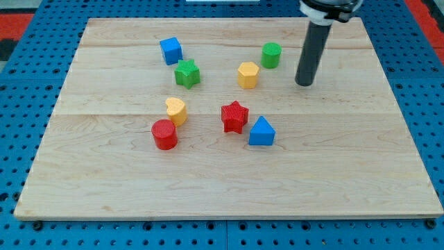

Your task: Move green circle close to the yellow hexagon

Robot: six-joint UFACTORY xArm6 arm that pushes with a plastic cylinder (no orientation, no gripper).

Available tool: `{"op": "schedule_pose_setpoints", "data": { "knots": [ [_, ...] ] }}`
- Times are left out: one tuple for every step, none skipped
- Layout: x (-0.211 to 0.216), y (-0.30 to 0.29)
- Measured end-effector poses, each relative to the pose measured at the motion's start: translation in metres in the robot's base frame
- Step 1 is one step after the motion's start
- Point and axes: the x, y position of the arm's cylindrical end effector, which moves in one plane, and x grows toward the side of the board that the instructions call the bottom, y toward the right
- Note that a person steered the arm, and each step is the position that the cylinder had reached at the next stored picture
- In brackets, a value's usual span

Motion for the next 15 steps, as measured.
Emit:
{"op": "schedule_pose_setpoints", "data": {
  "knots": [
    [0.0,-0.025],
    [-0.004,-0.046],
    [-0.005,-0.063],
    [-0.005,-0.076],
    [-0.005,-0.083],
    [-0.005,-0.086],
    [-0.005,-0.028],
    [-0.006,0.008],
    [-0.024,0.0],
    [-0.049,-0.016],
    [-0.07,-0.017],
    [-0.085,-0.017],
    [-0.091,-0.011],
    [-0.096,-0.003],
    [-0.096,0.0]
  ]
}}
